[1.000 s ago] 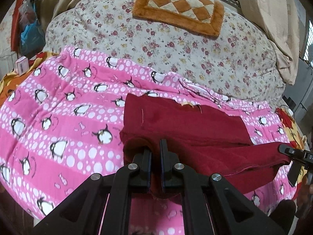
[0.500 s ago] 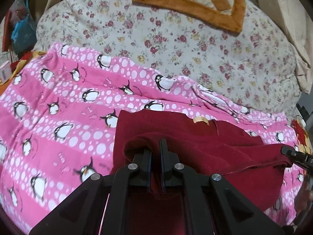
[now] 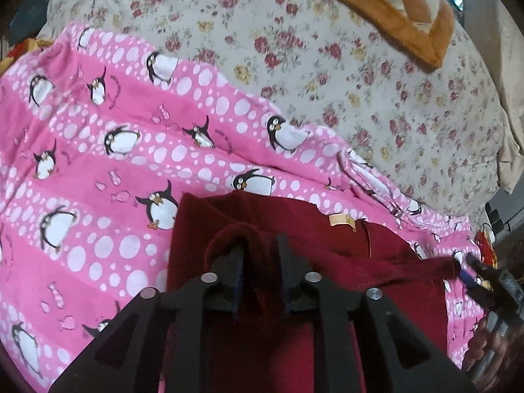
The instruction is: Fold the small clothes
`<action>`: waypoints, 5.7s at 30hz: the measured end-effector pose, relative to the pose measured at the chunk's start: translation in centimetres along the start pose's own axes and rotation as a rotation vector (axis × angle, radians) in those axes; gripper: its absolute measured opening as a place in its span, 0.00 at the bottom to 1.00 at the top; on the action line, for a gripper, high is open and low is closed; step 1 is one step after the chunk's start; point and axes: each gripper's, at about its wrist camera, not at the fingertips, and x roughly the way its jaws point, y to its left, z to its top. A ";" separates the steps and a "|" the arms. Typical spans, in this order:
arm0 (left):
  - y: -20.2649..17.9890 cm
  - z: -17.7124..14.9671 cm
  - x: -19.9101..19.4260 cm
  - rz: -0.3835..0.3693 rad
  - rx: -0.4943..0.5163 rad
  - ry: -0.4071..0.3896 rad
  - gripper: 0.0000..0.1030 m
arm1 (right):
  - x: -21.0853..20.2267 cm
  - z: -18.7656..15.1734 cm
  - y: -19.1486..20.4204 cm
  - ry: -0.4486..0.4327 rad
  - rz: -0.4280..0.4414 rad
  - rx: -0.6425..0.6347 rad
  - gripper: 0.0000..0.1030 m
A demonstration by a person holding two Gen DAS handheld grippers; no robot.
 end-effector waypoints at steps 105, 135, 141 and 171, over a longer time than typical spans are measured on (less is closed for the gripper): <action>1.8 -6.6 -1.2 0.224 0.052 0.022 0.08 | 11.0 -8.7 14.2 0.224 -0.144 -0.494 0.51; 3.6 -6.1 -0.9 0.158 -0.051 0.054 0.23 | 13.3 -9.5 15.7 0.248 -0.122 -0.472 0.55; 3.6 -6.1 -0.8 0.166 -0.060 0.051 0.28 | 10.5 -10.8 12.5 0.230 -0.128 -0.445 0.55; 4.3 -5.3 1.2 0.063 -0.090 0.120 0.59 | 8.6 -11.9 10.2 0.193 -0.040 -0.404 0.62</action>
